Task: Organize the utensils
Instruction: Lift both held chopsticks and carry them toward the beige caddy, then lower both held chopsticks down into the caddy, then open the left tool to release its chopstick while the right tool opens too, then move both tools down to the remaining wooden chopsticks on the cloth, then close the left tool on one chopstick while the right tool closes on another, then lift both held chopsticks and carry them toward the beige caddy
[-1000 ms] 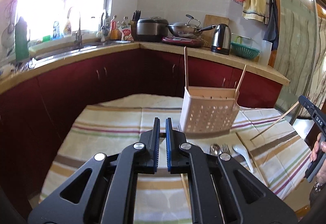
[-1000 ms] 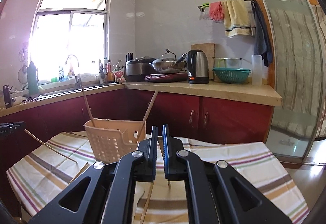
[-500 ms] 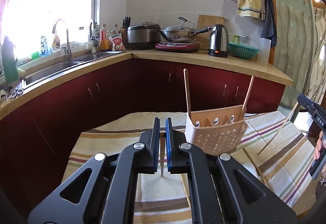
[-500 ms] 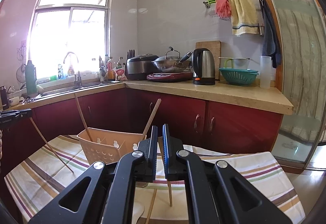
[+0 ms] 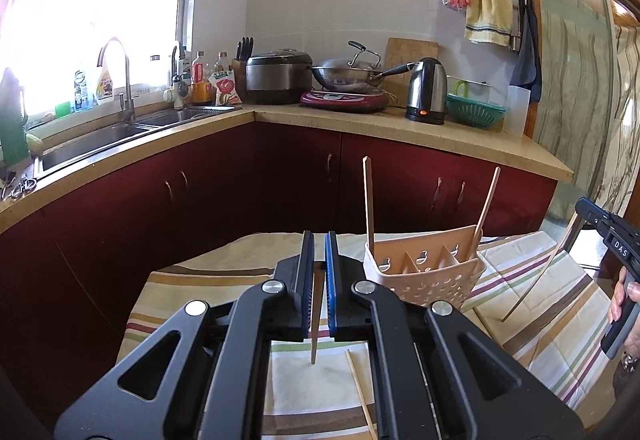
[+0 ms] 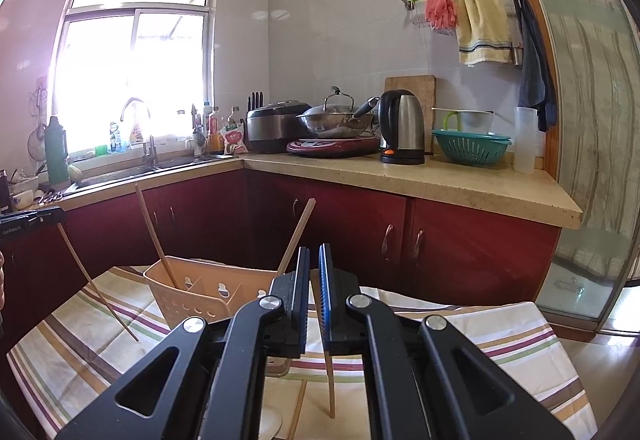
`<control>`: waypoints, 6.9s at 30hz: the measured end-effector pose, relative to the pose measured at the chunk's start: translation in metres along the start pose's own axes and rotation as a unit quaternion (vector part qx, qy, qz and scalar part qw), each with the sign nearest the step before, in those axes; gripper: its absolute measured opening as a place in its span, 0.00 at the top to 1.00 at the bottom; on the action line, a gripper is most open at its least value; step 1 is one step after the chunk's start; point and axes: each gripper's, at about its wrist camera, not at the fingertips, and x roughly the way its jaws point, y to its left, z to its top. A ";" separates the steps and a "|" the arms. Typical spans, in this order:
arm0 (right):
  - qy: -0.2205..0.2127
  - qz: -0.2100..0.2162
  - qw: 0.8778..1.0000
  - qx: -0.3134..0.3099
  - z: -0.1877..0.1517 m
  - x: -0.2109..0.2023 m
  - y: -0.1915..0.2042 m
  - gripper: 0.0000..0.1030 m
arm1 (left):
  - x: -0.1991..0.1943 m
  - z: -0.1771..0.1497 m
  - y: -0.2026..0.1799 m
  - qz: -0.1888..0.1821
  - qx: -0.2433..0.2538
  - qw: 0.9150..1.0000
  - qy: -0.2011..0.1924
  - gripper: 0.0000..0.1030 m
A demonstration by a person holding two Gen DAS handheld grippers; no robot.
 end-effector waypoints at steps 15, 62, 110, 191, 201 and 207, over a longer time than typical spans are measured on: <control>-0.037 0.039 0.998 0.022 0.037 -0.029 0.003 0.95 | -0.037 0.028 -0.018 -0.033 0.011 0.999 -0.029 0.94; -0.006 0.104 0.991 0.084 0.044 0.118 0.031 0.95 | 0.105 0.065 -0.060 -0.060 0.021 0.998 -0.016 0.94; 0.086 -0.001 0.996 -0.024 -0.187 -0.075 0.046 0.59 | -0.053 -0.187 -0.045 0.102 -0.057 0.992 0.048 0.12; -0.017 -0.004 1.000 0.008 -0.103 -0.125 0.029 0.94 | -0.115 -0.150 -0.052 0.039 -0.040 0.998 0.008 0.94; -0.038 0.009 0.999 0.014 -0.067 -0.094 0.025 0.94 | -0.097 -0.109 -0.054 0.025 -0.025 0.999 -0.013 0.94; -0.041 0.011 0.999 0.008 -0.049 -0.074 0.024 0.94 | -0.078 -0.083 -0.054 0.019 -0.010 0.999 -0.026 0.94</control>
